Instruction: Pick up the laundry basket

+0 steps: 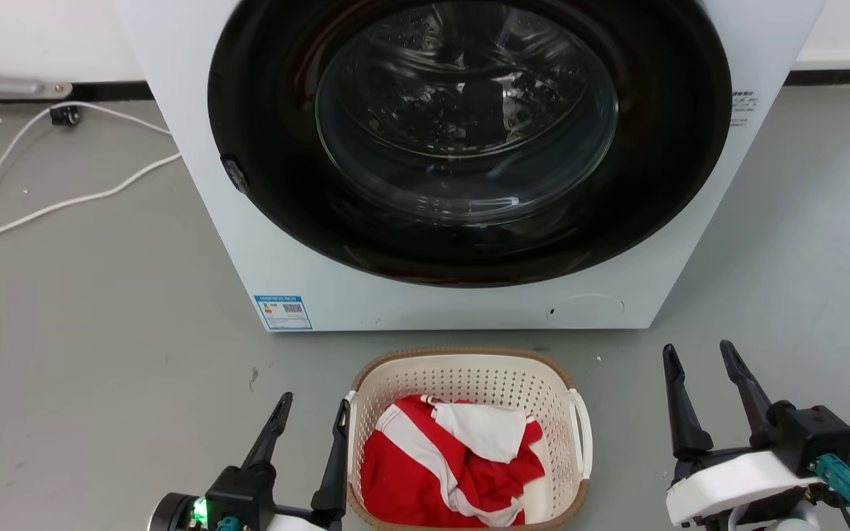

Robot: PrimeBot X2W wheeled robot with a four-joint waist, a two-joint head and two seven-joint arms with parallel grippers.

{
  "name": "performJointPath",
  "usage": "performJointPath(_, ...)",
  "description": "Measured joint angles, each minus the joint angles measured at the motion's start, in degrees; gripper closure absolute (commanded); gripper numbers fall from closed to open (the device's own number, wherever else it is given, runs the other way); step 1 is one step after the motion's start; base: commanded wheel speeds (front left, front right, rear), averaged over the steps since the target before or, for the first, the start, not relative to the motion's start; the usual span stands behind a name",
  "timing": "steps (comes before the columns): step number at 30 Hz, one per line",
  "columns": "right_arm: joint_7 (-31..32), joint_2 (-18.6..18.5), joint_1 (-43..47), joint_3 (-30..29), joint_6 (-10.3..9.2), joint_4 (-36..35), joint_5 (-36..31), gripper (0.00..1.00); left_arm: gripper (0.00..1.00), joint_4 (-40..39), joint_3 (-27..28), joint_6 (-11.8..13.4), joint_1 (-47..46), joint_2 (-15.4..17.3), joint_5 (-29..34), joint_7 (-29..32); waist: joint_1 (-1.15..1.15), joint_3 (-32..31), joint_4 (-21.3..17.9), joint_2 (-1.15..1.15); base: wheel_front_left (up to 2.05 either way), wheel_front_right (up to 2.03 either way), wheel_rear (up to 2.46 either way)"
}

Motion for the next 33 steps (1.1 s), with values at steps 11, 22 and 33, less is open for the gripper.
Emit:
performJointPath(11,2.1,0.0,-8.2,0.0,0.00,4.9,-3.6,0.00,0.00,6.9,1.8,-1.7,-7.9,0.2,0.3,0.0,0.00,10.1,-0.5,0.00,0.00,0.00,0.00)
performJointPath(22,8.2,0.1,-21.9,-0.8,0.01,15.7,-0.7,0.00,0.00,22.3,1.2,-4.1,-26.8,4.0,0.1,0.0,0.01,24.7,-1.0,0.00,0.00,0.00,0.00)
performJointPath(33,13.7,0.0,-33.8,-2.5,0.01,30.4,-3.4,0.00,0.00,43.1,-7.4,-4.6,-43.3,6.1,-7.8,1.3,0.01,35.2,-0.5,0.00,0.00,0.00,0.00)
